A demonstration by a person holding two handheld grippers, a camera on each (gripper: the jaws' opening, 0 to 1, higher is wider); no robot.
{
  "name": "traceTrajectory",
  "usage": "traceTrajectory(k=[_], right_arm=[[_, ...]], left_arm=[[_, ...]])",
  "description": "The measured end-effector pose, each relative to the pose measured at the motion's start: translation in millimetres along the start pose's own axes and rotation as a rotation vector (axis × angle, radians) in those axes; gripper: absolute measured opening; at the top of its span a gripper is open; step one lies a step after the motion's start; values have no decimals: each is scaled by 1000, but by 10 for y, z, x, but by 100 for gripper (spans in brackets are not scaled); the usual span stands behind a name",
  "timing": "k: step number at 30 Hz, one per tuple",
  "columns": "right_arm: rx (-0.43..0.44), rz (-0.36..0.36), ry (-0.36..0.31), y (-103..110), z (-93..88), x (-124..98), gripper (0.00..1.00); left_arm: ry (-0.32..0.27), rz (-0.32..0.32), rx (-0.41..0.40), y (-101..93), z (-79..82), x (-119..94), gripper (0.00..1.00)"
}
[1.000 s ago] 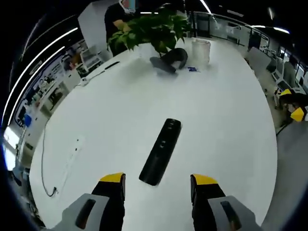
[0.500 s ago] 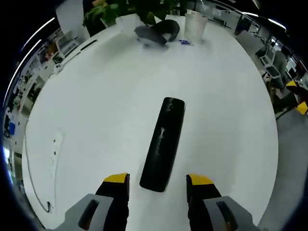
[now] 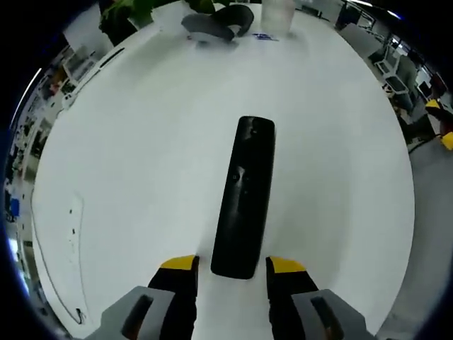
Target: Press the specified remote control buttons in sequence, fully releasing each button before pressing the next.
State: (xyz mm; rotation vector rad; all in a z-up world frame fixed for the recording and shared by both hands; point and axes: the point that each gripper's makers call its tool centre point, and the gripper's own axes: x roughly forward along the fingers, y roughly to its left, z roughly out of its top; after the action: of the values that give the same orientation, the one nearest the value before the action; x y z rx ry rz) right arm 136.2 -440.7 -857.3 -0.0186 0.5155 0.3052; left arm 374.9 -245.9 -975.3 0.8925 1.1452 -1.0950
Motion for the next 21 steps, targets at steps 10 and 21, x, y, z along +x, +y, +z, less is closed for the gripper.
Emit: traceTrajectory(k=[10, 21], right_arm=[[-18, 24, -3, 64, 12, -6, 28], [-26, 23, -2, 65, 7, -7, 27]], left_arm=[[15, -20, 75, 26, 14, 29, 37], [93, 1, 195, -98, 36, 44, 23]])
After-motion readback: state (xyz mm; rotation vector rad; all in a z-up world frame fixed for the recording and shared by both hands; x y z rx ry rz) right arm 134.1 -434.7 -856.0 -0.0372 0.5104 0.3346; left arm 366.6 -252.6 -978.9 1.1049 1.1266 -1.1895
